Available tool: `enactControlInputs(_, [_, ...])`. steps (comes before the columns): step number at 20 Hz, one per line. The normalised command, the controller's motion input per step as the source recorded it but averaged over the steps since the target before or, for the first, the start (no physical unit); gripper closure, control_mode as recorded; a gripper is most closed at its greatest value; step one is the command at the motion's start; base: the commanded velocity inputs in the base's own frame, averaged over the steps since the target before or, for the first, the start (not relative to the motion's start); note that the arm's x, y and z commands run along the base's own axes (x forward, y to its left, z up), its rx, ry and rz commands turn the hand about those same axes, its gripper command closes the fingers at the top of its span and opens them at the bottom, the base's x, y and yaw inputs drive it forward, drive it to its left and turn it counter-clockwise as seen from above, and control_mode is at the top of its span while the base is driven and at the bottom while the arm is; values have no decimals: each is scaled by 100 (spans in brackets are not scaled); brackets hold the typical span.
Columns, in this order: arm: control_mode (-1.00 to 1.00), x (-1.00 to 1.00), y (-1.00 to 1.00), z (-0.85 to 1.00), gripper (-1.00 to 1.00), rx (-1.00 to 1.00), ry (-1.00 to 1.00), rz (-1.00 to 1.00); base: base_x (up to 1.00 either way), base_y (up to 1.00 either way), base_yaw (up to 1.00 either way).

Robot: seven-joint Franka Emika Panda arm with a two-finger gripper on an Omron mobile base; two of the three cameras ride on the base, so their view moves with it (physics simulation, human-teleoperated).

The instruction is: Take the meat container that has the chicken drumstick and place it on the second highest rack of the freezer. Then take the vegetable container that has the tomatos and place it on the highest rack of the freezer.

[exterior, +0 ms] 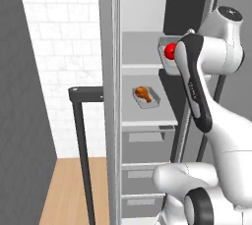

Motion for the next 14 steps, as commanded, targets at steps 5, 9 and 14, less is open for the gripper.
enactControlInputs(5, [-100, 74, 0, 0, 100, 0, -3, 0, 0, 0, 0])
enactControlInputs(9, [-100, 68, 0, 0, 100, 0, -4, 0, 0, 0, 0])
enactControlInputs(14, [-100, 75, 0, 0, 100, 0, 0, 0, 0, 0, 0])
